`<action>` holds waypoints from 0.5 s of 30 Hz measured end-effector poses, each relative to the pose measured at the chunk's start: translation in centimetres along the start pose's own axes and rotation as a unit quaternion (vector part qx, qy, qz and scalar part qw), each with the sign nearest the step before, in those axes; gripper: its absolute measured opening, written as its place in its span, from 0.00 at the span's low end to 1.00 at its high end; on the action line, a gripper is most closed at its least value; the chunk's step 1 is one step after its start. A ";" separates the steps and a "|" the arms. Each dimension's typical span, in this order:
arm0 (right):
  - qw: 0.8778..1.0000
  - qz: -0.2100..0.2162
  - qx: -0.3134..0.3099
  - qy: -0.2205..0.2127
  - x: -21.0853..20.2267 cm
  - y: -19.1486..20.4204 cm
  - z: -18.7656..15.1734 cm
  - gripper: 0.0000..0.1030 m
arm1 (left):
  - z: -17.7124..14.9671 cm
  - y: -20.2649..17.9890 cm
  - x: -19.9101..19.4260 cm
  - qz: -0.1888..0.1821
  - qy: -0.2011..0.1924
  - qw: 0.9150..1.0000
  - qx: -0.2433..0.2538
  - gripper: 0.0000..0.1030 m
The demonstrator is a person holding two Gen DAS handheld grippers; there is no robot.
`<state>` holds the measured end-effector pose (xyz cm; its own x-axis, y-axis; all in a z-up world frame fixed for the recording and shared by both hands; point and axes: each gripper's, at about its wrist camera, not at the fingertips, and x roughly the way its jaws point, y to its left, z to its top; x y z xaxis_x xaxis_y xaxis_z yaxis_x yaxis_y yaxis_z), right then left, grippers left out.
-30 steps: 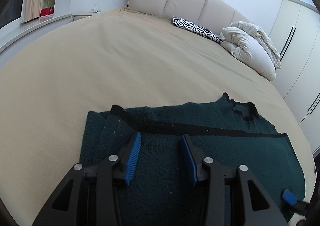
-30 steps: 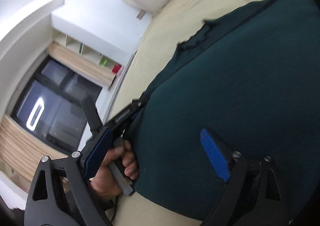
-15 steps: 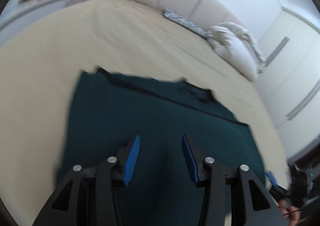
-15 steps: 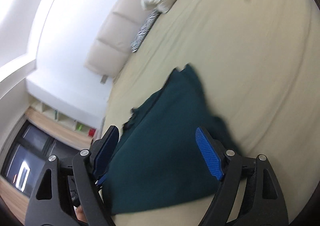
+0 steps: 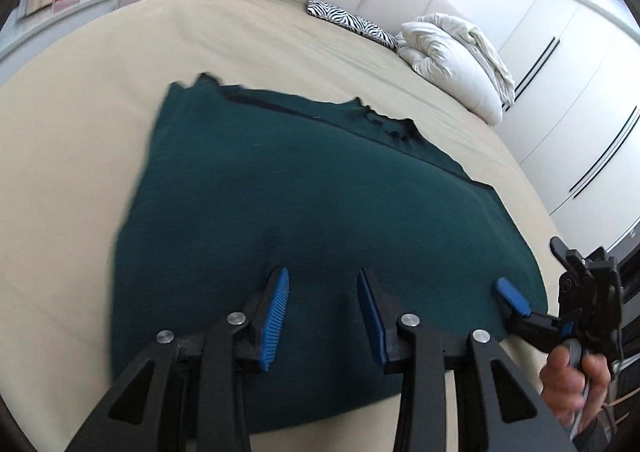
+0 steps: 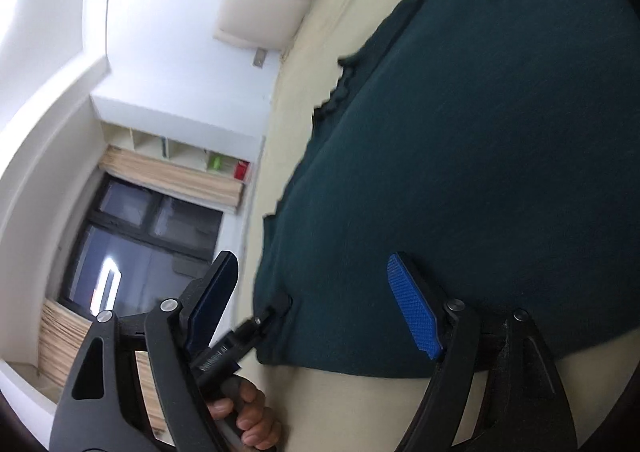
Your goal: Fold small clothes
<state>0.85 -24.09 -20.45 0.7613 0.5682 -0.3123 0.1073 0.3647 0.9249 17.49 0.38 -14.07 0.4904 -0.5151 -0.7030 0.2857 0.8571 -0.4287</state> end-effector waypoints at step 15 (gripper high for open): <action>0.990 -0.078 -0.018 -0.116 -9.6 1.3 5.9 0.78 | 4.5 0.3 -6.0 0.053 -0.082 0.995 0.005 0.60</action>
<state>-2.55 -33.44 -14.95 0.8646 0.3194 -0.3878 0.2148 0.4628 0.8601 18.35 3.83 -7.41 0.6458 -0.4146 -0.6411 0.2337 0.9068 -0.3510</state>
